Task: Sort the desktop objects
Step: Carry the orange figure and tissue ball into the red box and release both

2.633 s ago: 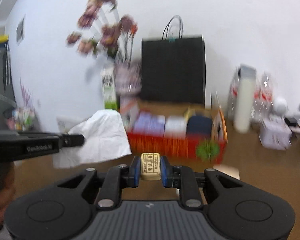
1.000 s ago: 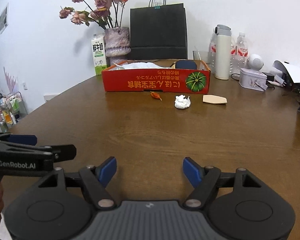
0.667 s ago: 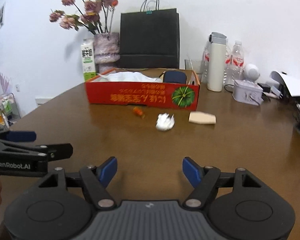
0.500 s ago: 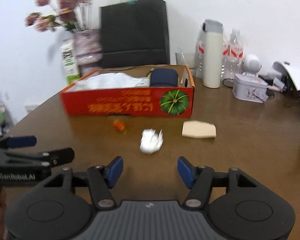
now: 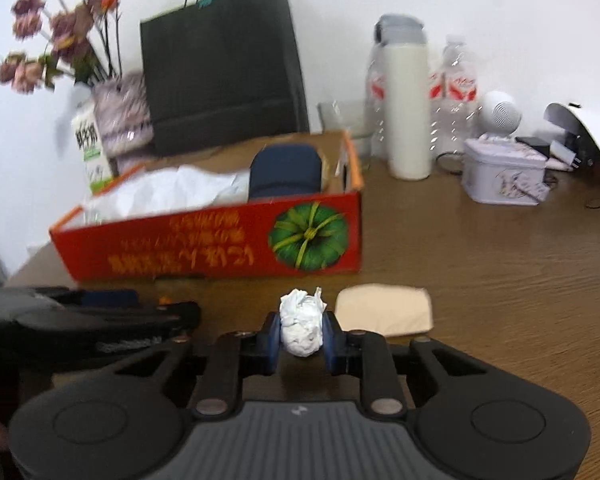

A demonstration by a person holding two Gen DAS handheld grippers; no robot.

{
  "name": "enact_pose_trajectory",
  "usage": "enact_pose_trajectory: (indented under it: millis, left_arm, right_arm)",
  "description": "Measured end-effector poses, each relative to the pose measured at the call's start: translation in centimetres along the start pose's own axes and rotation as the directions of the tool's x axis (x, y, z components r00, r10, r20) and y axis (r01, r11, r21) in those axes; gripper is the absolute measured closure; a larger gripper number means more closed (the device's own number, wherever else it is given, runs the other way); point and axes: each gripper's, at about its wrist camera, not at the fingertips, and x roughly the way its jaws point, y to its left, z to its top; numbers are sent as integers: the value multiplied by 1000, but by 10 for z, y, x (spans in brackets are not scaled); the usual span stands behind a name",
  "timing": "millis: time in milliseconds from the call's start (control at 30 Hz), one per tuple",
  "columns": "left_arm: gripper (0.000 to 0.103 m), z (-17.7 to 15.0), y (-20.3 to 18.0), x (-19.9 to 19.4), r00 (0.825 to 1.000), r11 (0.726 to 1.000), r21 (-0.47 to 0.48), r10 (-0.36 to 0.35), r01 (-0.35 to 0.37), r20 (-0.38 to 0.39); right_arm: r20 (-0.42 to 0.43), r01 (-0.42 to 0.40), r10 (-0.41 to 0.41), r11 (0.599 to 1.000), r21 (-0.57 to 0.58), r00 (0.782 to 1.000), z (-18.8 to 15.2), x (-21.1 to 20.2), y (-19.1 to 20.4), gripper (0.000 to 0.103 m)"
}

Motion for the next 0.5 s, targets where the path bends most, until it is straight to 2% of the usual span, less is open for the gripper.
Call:
enact_pose_trajectory:
  millis: [33,67,200,367,500]
  left_arm:
    - [86,0,1,-3,1000,1000,-21,-15,14,-6]
    - [89,-1,3,-7,1000,999,-44,-23,22,-7]
    - [89,-11,16,-45,1000,994,-110,5,-2,27]
    - [89,-38,47,-117,997,983,-184,33,-20,71]
    - [89,-65,67,-176,991,976,-216,58,-32,117]
  right_arm:
    - [11,-3,3,1000,-3,1000,2,-2,-1,82]
    - [15,-4,4,1000,-4,1000,3,-3,-2,82]
    - [21,-28,28,1000,-9,999,4,-7,0,82]
    - [60,-26,33,993,-117,998,-1,-18,20,82]
    - [72,-61,71,990,-127,995,-10,-46,41,82]
